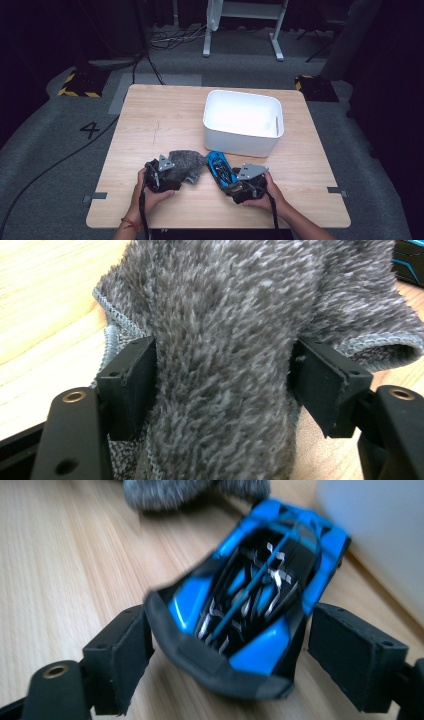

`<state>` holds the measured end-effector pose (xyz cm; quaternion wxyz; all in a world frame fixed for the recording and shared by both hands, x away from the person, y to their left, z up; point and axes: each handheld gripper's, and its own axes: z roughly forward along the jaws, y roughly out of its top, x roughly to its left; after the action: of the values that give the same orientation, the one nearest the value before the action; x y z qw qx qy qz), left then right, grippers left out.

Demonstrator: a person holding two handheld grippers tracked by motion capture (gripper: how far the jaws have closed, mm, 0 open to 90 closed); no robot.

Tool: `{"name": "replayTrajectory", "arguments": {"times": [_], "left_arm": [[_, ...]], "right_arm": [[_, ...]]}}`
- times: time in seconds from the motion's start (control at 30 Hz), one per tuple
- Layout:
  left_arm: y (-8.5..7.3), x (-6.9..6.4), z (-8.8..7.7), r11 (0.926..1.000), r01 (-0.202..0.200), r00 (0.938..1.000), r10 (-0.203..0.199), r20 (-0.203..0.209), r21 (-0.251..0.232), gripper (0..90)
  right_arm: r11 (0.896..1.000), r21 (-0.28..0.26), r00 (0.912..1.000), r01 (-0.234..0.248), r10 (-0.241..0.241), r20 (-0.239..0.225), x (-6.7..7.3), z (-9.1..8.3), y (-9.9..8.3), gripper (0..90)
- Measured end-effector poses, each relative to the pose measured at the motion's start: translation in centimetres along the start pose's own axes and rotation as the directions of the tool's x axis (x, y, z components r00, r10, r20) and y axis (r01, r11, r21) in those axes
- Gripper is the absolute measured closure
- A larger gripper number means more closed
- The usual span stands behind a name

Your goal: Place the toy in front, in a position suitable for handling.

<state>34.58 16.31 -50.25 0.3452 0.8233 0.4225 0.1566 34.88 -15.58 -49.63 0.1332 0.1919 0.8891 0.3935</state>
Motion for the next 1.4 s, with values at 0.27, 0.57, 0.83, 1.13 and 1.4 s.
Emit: {"name": "replayTrajectory", "arguments": {"times": [0.27,0.57,0.83,1.13,1.4], "left_arm": [[0.0,-0.3,0.0,0.9997,-0.024,0.9997,0.024,0.011,0.003,28.6],[0.0,-0.4,0.0,0.9998,-0.018,0.9998,0.018,0.012,0.001,28.6],[0.1,-1.1,0.2,0.9997,-0.024,0.9995,0.024,0.022,0.001,28.6],[0.2,-1.2,0.2,0.9997,-0.023,0.9994,0.023,0.025,0.007,28.1],[0.3,-1.5,0.4,0.9995,-0.031,0.9992,0.031,0.025,0.005,28.1]], "right_arm": [[1.000,-0.023,0.9998,0.017,-0.017,0.015,0.3,0.0,-0.1,20.0],[0.997,-0.018,0.9968,0.076,-0.076,0.027,0.0,-0.4,-0.5,29.9],[0.998,-0.006,0.9975,0.070,-0.070,0.000,-0.5,-0.7,-0.8,30.8],[0.998,-0.056,0.9990,-0.043,0.043,0.007,0.6,-0.4,0.2,16.2],[0.993,-0.034,0.9891,-0.114,0.116,0.091,1.0,1.3,0.9,14.0]]}}
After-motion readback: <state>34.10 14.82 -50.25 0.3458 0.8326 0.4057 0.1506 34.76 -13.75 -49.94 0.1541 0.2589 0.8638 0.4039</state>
